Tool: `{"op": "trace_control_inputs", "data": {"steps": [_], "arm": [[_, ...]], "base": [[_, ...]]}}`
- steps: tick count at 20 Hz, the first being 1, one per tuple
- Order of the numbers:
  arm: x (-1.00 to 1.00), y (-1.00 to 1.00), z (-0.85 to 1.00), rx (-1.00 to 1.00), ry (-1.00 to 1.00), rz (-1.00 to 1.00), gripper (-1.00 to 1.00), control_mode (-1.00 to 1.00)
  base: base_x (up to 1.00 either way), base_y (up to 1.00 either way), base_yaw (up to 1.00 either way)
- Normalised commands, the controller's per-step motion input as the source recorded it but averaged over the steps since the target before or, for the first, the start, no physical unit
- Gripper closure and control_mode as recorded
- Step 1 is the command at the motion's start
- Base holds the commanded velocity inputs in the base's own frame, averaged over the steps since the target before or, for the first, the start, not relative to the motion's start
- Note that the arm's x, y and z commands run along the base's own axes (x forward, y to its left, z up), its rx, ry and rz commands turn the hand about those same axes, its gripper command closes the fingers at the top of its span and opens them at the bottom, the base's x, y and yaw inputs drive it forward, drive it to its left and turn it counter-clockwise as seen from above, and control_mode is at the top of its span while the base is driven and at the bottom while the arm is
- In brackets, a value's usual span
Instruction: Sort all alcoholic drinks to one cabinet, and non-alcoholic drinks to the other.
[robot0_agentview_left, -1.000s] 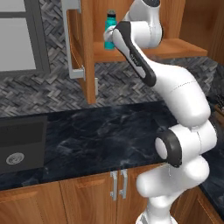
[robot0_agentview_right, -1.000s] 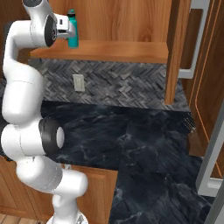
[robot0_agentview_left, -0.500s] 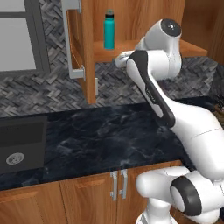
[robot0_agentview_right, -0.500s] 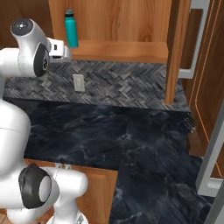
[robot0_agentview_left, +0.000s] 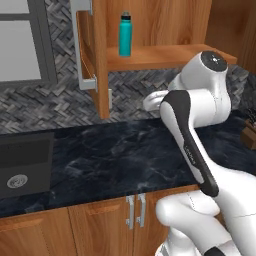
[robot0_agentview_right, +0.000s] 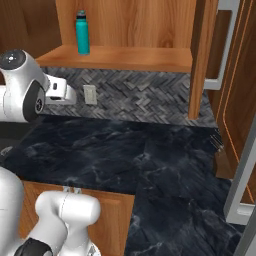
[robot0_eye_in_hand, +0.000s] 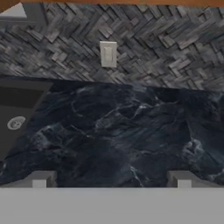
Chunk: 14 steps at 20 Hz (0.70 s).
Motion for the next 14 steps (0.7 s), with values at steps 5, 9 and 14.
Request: {"op": "trace_control_inputs", "data": {"steps": [5, 9, 14], "arm": [[-0.23, 0.0, -0.25, 0.0, 0.07, 0.0, -1.0, -1.0], [-0.47, 0.01, -0.08, 0.0, 0.0, 0.0, -1.0, -1.0], [-0.33, 0.0, -0.05, 0.0, 0.0, 0.0, -1.0, 1.0]], "base": [[0.0, 0.0, 0.0], [0.0, 0.0, 0.0], [-0.57, 0.0, 0.0]]}}
